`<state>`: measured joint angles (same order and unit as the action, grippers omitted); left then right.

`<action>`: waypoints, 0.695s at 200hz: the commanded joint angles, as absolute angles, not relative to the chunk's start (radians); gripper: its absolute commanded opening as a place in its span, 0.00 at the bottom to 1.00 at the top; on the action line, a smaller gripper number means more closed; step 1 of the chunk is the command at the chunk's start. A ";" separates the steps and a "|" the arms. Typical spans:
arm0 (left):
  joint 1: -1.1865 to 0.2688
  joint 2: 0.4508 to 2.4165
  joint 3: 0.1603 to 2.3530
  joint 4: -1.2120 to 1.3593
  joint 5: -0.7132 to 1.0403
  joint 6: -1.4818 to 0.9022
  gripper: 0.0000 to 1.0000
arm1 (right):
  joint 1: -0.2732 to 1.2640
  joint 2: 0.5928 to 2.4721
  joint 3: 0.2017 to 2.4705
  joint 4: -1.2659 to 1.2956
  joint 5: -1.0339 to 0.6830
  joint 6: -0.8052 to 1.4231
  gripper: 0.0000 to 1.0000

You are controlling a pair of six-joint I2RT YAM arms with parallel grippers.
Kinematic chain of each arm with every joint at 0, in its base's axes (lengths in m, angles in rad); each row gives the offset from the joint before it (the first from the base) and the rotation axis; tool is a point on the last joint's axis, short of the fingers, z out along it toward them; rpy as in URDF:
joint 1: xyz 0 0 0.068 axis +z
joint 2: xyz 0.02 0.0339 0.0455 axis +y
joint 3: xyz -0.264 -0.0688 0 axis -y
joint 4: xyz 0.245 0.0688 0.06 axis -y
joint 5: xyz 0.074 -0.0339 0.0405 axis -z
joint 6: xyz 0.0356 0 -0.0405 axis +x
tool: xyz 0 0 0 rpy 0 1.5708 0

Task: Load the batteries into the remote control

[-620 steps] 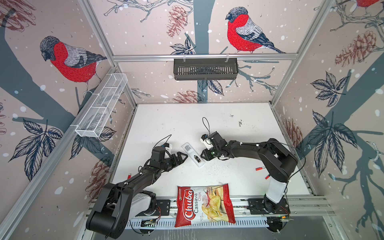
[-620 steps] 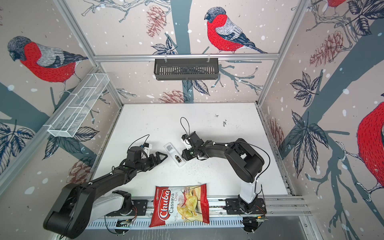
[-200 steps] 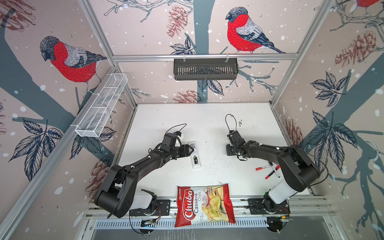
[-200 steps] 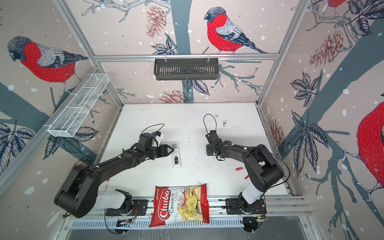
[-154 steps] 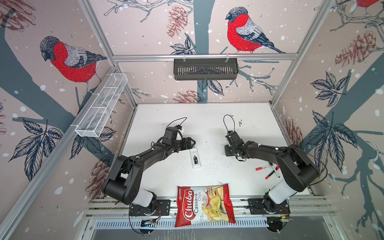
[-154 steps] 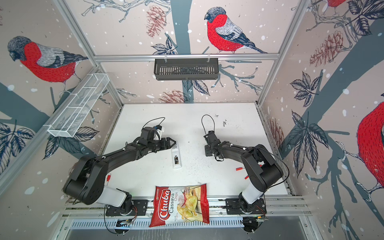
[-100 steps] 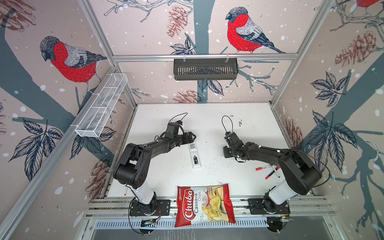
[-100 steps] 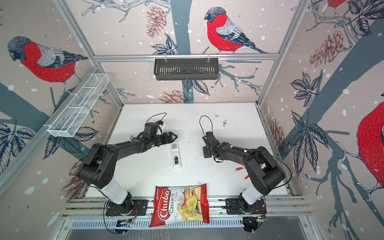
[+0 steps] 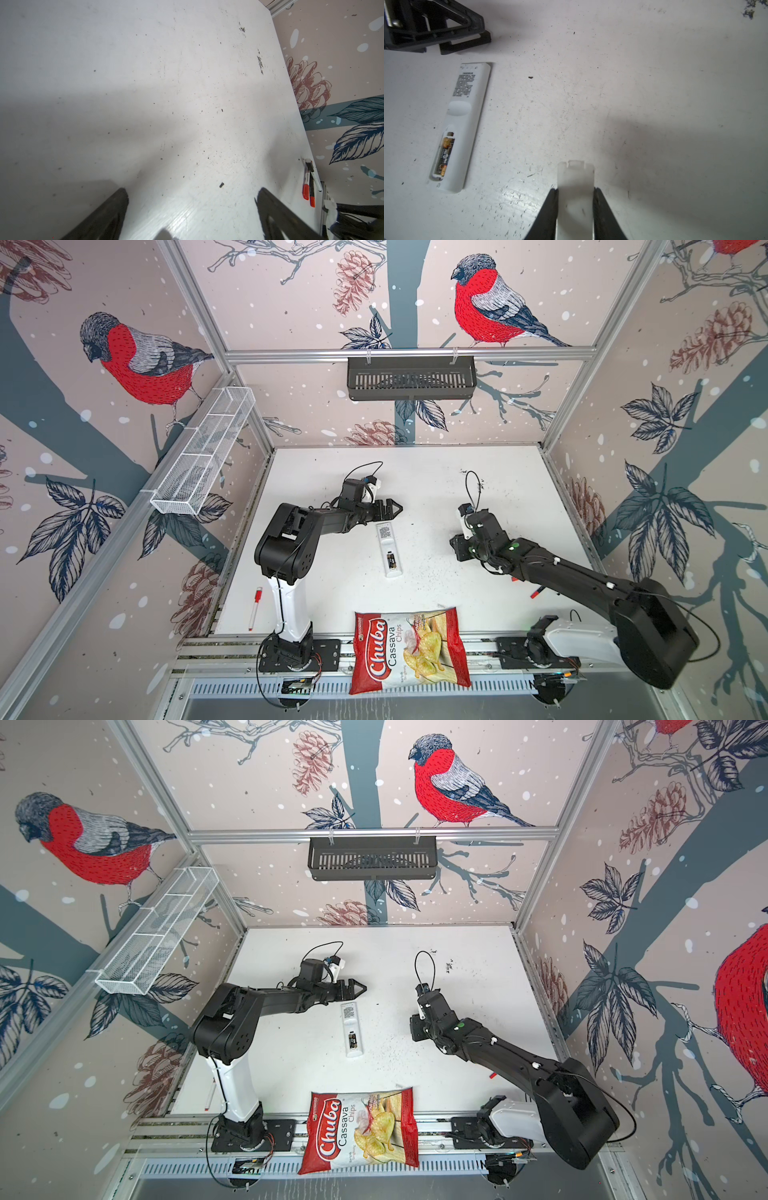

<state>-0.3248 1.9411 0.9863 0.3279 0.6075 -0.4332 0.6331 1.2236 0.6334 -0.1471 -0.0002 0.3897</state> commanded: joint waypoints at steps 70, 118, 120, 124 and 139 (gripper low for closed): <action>-0.361 1.717 0.658 0.392 0.582 -0.486 0.97 | 0.632 1.232 0.651 -0.047 -0.193 0.326 0.28; -0.362 1.586 0.527 0.424 0.595 -0.525 0.97 | 0.710 1.328 0.676 -0.007 -0.226 0.299 0.27; -0.363 1.583 0.522 0.427 0.596 -0.527 0.97 | 0.714 1.331 0.676 -0.004 -0.230 0.295 0.27; -0.363 1.578 0.517 0.430 0.598 -0.529 0.97 | 0.723 1.336 0.678 0.002 -0.238 0.288 0.27; -0.368 1.555 0.494 0.437 0.607 -0.537 0.97 | 0.754 1.364 0.690 0.006 -0.268 0.268 0.27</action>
